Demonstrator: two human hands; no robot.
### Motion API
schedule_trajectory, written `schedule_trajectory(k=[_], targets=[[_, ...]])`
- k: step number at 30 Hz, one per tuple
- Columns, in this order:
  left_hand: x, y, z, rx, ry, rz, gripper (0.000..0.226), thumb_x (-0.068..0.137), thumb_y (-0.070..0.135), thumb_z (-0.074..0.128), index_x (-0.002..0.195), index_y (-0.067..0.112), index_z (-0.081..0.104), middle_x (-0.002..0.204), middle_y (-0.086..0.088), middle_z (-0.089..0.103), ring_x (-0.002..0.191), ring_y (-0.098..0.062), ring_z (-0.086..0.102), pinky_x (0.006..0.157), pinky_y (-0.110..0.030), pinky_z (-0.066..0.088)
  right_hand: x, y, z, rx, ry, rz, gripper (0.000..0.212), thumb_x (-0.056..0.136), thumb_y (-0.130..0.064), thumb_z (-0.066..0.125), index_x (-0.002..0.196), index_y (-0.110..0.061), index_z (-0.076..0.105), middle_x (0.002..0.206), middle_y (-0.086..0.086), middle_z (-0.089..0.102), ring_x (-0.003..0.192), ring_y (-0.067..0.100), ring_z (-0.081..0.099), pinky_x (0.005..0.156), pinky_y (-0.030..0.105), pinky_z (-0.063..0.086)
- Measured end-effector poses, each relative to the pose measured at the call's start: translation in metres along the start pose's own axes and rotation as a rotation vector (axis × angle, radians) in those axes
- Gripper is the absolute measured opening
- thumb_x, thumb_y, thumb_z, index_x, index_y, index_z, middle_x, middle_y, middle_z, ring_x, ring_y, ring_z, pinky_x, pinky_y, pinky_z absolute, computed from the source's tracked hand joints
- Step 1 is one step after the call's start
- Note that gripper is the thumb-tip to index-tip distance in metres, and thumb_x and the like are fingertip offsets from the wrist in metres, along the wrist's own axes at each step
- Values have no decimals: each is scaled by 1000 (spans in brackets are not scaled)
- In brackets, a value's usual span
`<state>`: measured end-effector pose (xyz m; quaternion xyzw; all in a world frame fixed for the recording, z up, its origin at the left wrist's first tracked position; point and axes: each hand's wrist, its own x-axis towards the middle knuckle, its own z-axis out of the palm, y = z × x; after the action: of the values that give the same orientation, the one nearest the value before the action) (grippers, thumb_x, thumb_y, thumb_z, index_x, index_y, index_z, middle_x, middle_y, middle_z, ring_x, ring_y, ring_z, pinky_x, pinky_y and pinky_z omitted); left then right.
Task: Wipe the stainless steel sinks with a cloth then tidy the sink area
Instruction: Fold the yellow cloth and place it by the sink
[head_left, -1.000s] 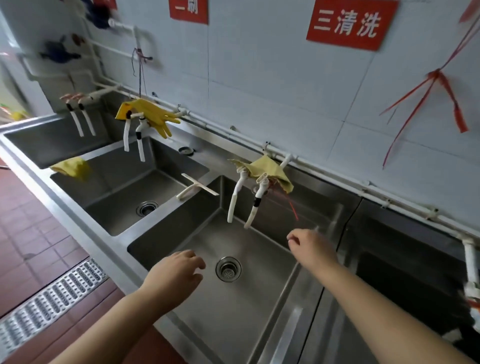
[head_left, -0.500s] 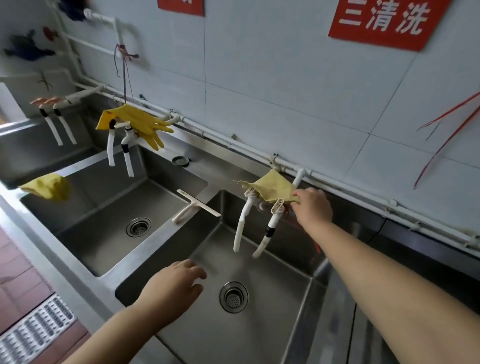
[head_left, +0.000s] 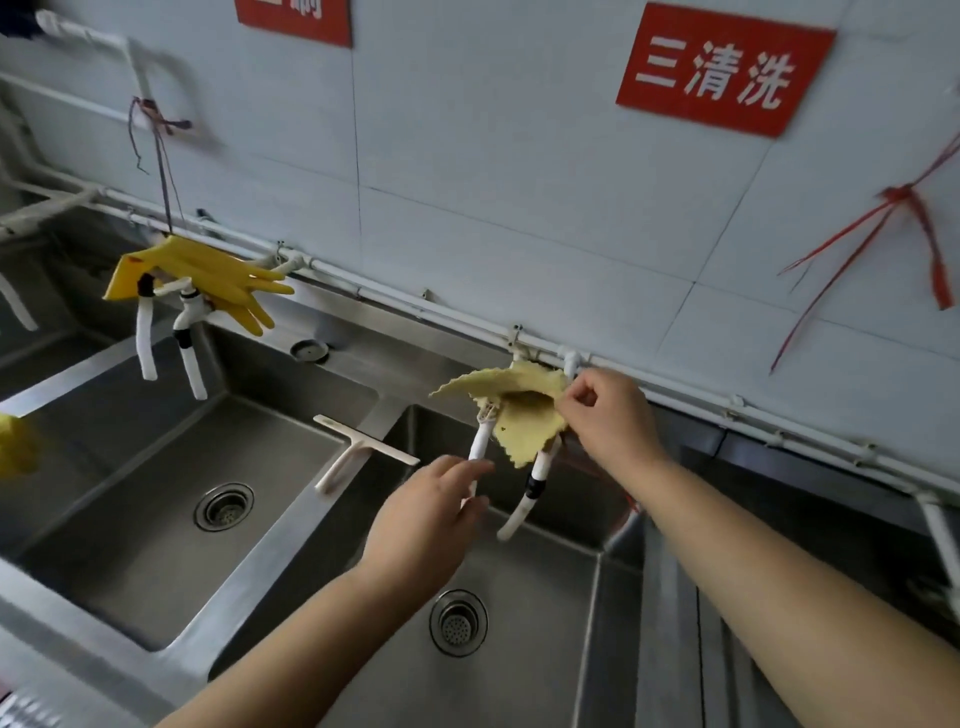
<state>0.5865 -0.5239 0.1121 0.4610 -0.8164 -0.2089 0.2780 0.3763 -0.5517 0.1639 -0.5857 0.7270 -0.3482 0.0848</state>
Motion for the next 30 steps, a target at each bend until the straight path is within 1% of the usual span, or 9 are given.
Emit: schedule_trajectory(k=[5, 9, 11, 13, 16, 21, 24, 27, 30], targets=[[12, 34, -4, -840, -104, -331, 18, 95, 39, 45, 90, 36, 62, 86, 17, 61, 81, 4, 55, 69, -17, 41, -79, -29, 8, -57, 23, -184, 12, 79, -20, 70, 71, -16, 63, 74, -7, 61, 66, 10, 57, 60, 30, 50], [4, 30, -5, -905, -157, -556, 22, 91, 31, 56, 91, 12, 67, 74, -3, 65, 60, -7, 61, 54, -18, 48, -122, -30, 25, -141, -22, -359, 8, 79, -21, 71, 75, -17, 67, 76, -5, 64, 70, 13, 57, 64, 28, 42], [-2, 25, -10, -868, -93, -637, 12, 91, 23, 57, 90, 14, 65, 78, -3, 65, 67, -9, 63, 54, -20, 48, -135, -25, 30, -108, -46, -366, 5, 83, -23, 68, 81, -18, 69, 78, -6, 65, 73, 11, 57, 66, 25, 41], [-8, 19, -24, -913, -41, -641, 12, 92, 23, 56, 93, 17, 66, 87, -5, 68, 82, -18, 65, 63, -28, 50, -141, -17, 29, -15, -16, -272, 7, 85, -19, 67, 90, -17, 71, 84, -5, 67, 80, 9, 59, 71, 21, 45], [-12, 17, -62, -933, -18, -562, 13, 91, 27, 57, 87, 19, 66, 80, -8, 70, 77, -25, 67, 63, -32, 51, -136, -7, 16, 150, 72, 26, 11, 90, -18, 60, 96, -23, 67, 88, -15, 61, 87, -1, 55, 72, 8, 38], [-24, 23, -117, -917, -48, -438, 15, 92, 32, 54, 93, 20, 63, 77, -3, 69, 69, -18, 67, 52, -26, 51, -128, -12, 12, 542, -167, 610, 29, 99, -35, 38, 94, -18, 60, 84, -3, 62, 79, 12, 57, 60, 23, 36], [-34, 25, -132, -903, -37, -393, 15, 93, 30, 52, 94, 18, 61, 82, -7, 66, 74, -22, 64, 60, -30, 49, -139, -24, 28, 680, -362, 673, 52, 99, -50, 27, 103, -10, 60, 72, 5, 70, 63, 11, 65, 59, 23, 40], [-45, 20, -141, -885, -30, -380, 16, 93, 32, 52, 98, 18, 59, 88, -9, 64, 81, -26, 63, 64, -33, 48, -151, -39, 47, 680, -444, 668, 47, 96, -57, 28, 106, -20, 55, 92, 6, 68, 83, 15, 65, 70, 28, 45], [-52, 8, -149, -873, -19, -376, 17, 93, 33, 52, 95, 18, 60, 86, -9, 65, 79, -26, 64, 63, -33, 48, -156, -58, 59, 937, -312, 700, 33, 96, -43, 44, 113, -17, 54, 109, 6, 61, 99, 21, 60, 80, 34, 52]])
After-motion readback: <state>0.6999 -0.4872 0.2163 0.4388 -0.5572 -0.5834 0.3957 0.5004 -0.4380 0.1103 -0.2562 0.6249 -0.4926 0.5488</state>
